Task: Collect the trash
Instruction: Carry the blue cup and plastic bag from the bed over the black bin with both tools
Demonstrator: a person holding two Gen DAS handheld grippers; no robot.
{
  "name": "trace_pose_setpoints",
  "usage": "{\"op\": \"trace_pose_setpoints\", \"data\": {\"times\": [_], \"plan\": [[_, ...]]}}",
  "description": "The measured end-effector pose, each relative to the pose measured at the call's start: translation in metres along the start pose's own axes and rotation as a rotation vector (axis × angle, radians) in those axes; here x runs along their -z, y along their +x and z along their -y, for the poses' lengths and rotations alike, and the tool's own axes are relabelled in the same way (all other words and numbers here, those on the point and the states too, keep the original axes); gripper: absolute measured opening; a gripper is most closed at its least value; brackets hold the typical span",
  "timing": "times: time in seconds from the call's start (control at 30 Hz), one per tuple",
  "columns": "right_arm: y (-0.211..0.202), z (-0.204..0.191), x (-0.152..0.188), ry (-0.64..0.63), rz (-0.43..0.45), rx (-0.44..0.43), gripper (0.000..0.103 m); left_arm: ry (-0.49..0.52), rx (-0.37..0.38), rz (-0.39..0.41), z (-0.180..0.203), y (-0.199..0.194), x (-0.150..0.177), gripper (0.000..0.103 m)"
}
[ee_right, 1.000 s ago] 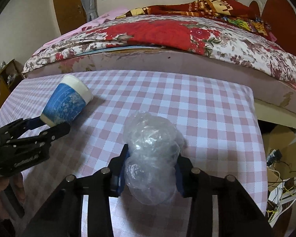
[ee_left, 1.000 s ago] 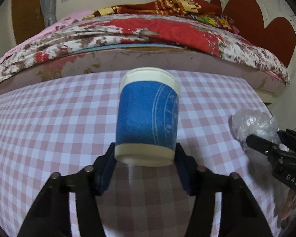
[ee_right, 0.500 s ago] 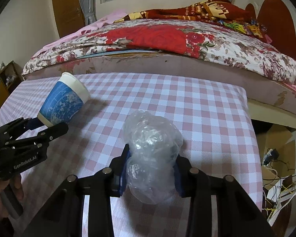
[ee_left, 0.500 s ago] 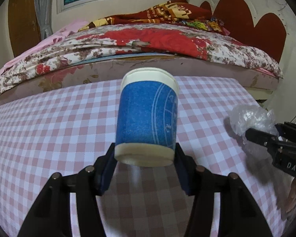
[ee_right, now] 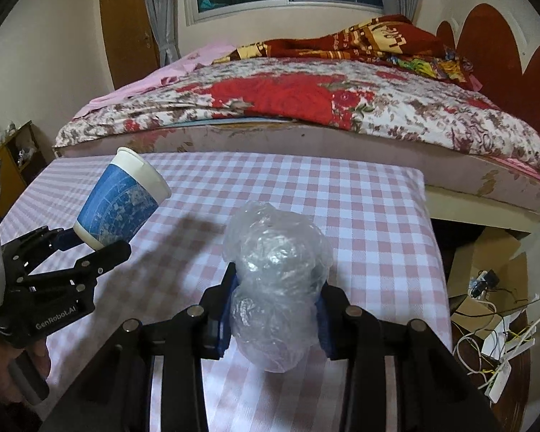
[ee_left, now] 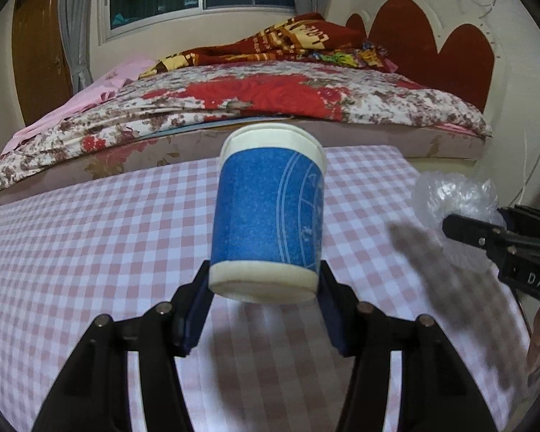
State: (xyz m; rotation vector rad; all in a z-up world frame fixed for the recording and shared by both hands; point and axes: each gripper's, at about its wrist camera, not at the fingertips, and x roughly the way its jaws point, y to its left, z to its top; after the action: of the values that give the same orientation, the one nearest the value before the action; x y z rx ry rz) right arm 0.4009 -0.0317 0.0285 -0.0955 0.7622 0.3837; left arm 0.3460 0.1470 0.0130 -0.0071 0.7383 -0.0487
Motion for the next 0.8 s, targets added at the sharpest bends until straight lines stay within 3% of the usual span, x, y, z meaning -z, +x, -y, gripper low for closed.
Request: {"op": "trace_pose_setpoints", "data": {"times": [0.5, 0.8], "plan": [[-0.125, -0.015, 0.059, 0.021, 0.103, 0.001, 0.039, -0.002, 0.088, 0.072, 0.026, -0.102, 0.048, 0.056], [-0.195, -0.024, 0.097, 0.01, 0.163, 0.018, 0.039, 0.008, 0.134, 0.083, 0.049, -0.141, 0.082, 0.056]]}}
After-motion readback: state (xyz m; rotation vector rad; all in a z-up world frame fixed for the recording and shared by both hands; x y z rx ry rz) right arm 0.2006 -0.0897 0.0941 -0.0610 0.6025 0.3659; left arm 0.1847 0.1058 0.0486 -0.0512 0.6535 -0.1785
